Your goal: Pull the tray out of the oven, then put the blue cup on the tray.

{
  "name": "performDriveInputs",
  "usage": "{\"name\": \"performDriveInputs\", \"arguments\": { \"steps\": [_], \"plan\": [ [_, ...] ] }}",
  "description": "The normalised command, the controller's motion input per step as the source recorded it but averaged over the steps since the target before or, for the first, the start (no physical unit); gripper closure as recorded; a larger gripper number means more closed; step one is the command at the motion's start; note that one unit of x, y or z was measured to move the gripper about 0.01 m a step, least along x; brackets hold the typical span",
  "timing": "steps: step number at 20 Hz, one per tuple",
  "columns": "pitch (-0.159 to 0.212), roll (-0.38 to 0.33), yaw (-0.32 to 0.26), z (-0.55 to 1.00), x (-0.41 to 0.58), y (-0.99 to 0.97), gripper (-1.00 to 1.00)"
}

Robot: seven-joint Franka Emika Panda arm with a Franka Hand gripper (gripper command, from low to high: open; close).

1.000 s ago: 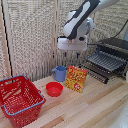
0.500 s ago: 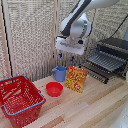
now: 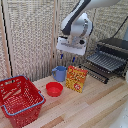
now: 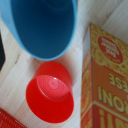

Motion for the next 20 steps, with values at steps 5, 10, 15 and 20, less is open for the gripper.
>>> {"name": "performDriveInputs", "arguments": {
  "steps": [5, 10, 15, 20],
  "plan": [
    [0.066, 0.007, 0.091, -0.1, 0.172, -0.24, -1.0],
    [-0.009, 0.009, 0.14, -0.13, 0.419, 0.01, -1.0],
    [0.0, 0.069, 0.114, -0.21, 0.266, 0.0, -1.0],
    [0.11, -0.008, 0.092, -0.36, -0.021, -0.01, -1.0]
  ]
}}
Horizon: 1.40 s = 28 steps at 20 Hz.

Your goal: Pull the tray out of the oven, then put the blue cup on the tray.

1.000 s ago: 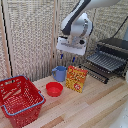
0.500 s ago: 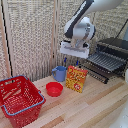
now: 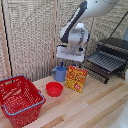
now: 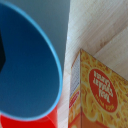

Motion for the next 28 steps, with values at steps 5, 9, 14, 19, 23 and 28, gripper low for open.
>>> {"name": "performDriveInputs", "arguments": {
  "steps": [5, 9, 14, 19, 23, 28],
  "plan": [
    [0.087, -0.008, 0.08, -0.3, -0.033, -0.06, -1.0],
    [0.009, 0.004, 0.027, -0.04, -0.003, 0.0, 1.0],
    [0.023, 0.0, 0.047, 0.0, 0.082, 0.0, 1.0],
    [0.01, 0.0, 0.015, 0.0, 0.019, -0.01, 1.0],
    [-0.007, 0.0, -0.012, 0.0, 0.116, 0.0, 1.0],
    [-0.001, 0.013, -0.006, 0.06, 0.159, -0.06, 1.0]
  ]
}}
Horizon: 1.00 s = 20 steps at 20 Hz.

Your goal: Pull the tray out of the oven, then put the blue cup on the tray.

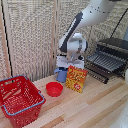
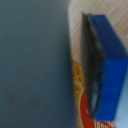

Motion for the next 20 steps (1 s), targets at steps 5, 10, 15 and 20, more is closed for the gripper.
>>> {"name": "performDriveInputs", "arguments": {
  "steps": [5, 10, 15, 20],
  "plan": [
    [0.008, 0.046, -0.056, 0.24, 0.228, -0.18, 1.0],
    [0.059, 0.04, -0.168, 0.68, 0.305, -0.26, 1.0],
    [0.091, 0.031, -0.144, 0.9, 0.335, -0.3, 1.0],
    [0.092, 0.009, -0.148, 0.94, 0.346, -0.35, 1.0]
  ]
}}
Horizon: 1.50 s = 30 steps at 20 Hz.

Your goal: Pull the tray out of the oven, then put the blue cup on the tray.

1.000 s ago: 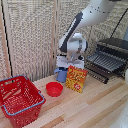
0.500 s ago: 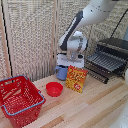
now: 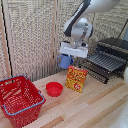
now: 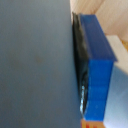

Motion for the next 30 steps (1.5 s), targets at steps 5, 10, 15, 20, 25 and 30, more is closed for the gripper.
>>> {"name": "performDriveInputs", "arguments": {
  "steps": [5, 10, 15, 20, 25, 30],
  "plan": [
    [0.127, -0.004, -0.185, 0.79, 0.249, -0.52, 1.0],
    [0.151, -0.155, -0.115, 0.41, 0.135, -0.61, 1.0],
    [0.111, -0.288, -0.036, 0.08, 0.0, -0.6, 1.0],
    [0.076, -0.354, 0.0, 0.0, -0.046, -0.61, 1.0],
    [0.153, -0.299, -0.024, 0.01, -0.088, -0.6, 1.0],
    [0.22, -0.226, -0.066, 0.14, -0.174, -0.55, 1.0]
  ]
}}
